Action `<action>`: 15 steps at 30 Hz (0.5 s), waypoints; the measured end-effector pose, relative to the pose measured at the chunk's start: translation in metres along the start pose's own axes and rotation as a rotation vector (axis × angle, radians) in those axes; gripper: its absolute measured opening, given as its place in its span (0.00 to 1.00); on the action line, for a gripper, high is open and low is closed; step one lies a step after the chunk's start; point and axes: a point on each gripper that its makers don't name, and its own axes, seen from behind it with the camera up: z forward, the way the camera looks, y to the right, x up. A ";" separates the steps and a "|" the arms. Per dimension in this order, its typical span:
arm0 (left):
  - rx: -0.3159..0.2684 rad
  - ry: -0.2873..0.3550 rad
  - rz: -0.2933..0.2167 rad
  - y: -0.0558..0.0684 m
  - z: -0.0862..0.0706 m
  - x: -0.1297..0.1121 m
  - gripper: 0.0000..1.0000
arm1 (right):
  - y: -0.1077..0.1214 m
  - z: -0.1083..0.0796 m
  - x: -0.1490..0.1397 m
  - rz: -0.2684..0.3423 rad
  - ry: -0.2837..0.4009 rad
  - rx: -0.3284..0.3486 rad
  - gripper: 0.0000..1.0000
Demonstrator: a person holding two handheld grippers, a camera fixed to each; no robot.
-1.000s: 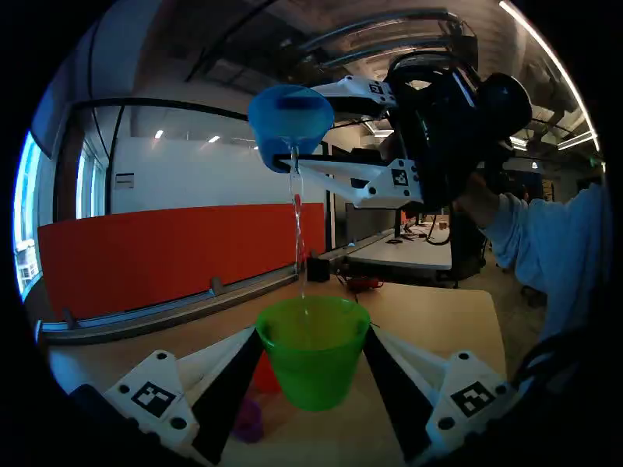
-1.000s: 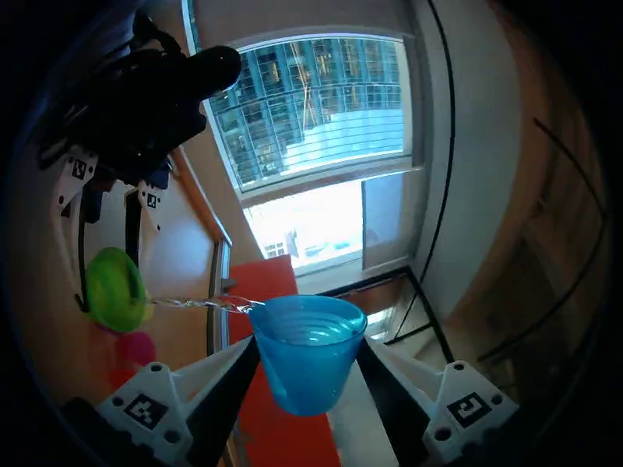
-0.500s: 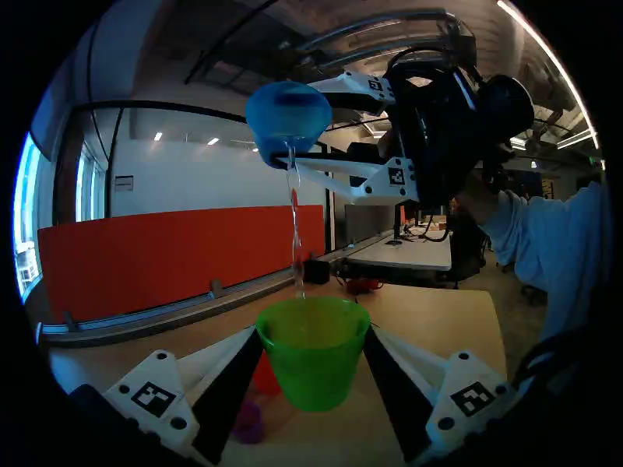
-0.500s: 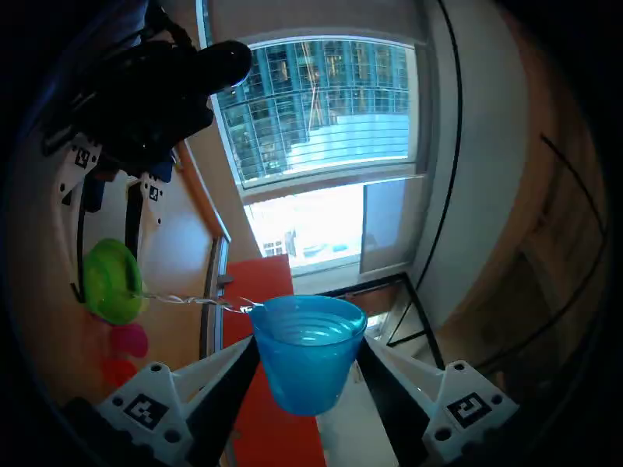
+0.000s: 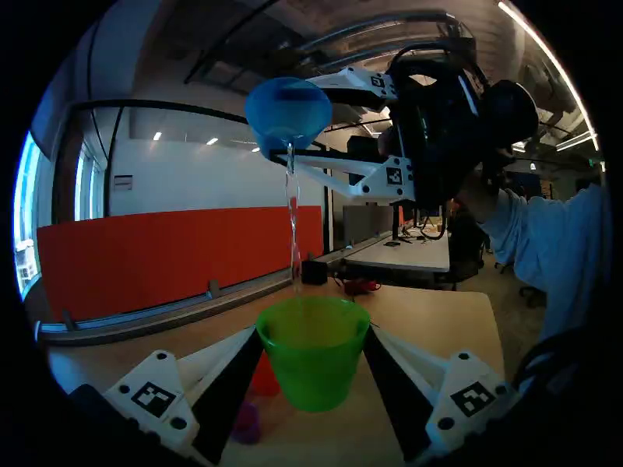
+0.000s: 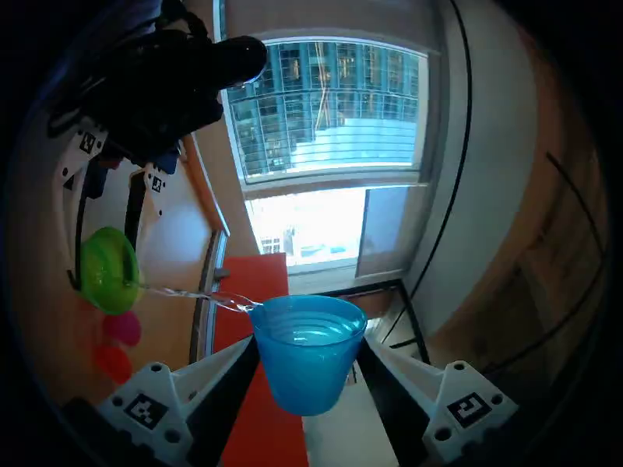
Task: Pour water
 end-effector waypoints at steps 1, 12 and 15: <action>0.000 0.001 -0.001 0.000 0.000 0.000 0.86 | 0.000 0.000 0.001 -0.004 0.000 -0.001 0.88; 0.000 -0.001 -0.002 0.001 0.000 -0.001 0.86 | 0.004 0.002 0.003 -0.058 0.004 -0.006 0.87; 0.000 -0.001 -0.002 0.001 -0.001 -0.001 0.86 | 0.004 0.002 0.004 -0.079 0.003 -0.008 0.87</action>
